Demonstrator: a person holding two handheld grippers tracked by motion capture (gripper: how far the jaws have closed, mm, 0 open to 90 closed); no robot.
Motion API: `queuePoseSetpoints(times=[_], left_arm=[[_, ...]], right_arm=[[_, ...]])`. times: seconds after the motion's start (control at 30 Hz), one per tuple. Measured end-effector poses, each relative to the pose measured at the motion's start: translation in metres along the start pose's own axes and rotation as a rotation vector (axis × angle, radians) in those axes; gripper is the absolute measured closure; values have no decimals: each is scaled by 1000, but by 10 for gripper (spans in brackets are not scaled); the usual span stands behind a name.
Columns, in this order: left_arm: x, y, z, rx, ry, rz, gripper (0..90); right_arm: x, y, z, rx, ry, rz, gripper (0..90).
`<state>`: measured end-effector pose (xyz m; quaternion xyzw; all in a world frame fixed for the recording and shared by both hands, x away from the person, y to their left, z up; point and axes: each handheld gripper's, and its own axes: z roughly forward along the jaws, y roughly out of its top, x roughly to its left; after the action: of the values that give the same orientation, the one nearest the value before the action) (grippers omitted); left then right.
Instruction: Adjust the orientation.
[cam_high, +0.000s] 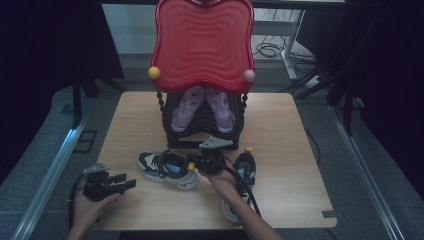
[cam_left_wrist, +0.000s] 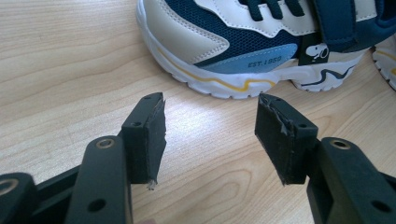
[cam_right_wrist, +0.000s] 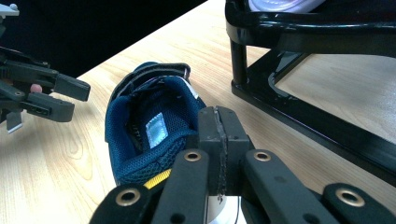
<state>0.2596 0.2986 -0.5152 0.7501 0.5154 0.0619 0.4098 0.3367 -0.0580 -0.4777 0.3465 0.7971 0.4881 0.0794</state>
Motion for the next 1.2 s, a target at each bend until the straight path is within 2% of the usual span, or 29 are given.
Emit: queuePoseSetpoints(times=[0.27, 0.43, 0.67, 1.2], left_arm=[[1, -1, 4, 15, -6, -3, 428], [1, -2, 5, 19, -13, -2, 428], [1, -2, 7, 21, -13, -7, 427], [-2, -4, 12, 36, -20, -2, 427]], right_arm=[[2, -2, -2, 3, 10, 6, 897], [7, -4, -3, 6, 18, -25, 897], [13, -7, -5, 4, 33, -24, 897], [34, -16, -8, 1, 70, -38, 896]])
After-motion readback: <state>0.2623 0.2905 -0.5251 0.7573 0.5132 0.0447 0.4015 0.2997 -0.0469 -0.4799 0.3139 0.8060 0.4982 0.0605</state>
